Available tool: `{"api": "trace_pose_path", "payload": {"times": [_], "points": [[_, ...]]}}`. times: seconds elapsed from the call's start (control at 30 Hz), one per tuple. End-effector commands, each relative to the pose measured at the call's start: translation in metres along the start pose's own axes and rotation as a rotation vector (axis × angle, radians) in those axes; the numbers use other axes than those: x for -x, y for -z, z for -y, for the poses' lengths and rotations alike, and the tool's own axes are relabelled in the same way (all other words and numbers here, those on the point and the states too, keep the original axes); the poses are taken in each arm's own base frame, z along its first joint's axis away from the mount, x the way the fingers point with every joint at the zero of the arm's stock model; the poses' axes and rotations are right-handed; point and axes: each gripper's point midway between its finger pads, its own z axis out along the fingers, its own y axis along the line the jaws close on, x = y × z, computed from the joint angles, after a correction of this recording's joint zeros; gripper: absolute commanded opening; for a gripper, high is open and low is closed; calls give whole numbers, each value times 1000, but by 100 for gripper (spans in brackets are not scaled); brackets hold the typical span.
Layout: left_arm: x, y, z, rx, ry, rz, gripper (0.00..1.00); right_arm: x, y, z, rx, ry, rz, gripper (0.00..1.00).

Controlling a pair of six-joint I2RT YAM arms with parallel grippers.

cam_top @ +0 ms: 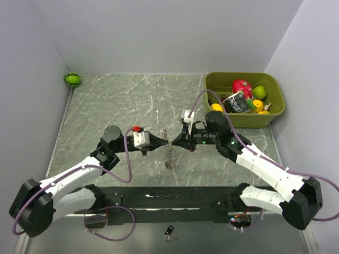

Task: Put the keys on the keyring

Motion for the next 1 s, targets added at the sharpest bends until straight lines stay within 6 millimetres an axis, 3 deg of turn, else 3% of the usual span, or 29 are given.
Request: {"api": "trace_pose_path", "payload": {"times": [0.0, 0.13, 0.17, 0.33, 0.37, 0.47, 0.5, 0.67, 0.97], "points": [[38, 0, 4, -22, -112, 117, 1, 18, 2, 7, -44, 34, 29, 0], [37, 0, 4, -24, -108, 117, 1, 23, 5, 5, -44, 48, 47, 2], [37, 0, 4, -23, -107, 116, 1, 24, 6, 5, -50, 53, 54, 17], [37, 0, 4, -24, -108, 118, 1, 34, 17, -2, -59, 109, 125, 50], [37, 0, 5, -24, -105, 118, 1, 36, 19, -2, -64, 119, 137, 62], [37, 0, 5, -27, -103, 122, 1, 42, 28, -8, -72, 157, 187, 81], [37, 0, 6, -33, -105, 124, 1, 44, 32, -11, -70, 170, 203, 83], [42, 0, 9, -46, -103, 146, 1, 53, 38, -28, 4, 236, 240, 82], [57, 1, 17, -87, -115, 201, 1, 56, 29, -49, 169, 227, 228, 57]]}}
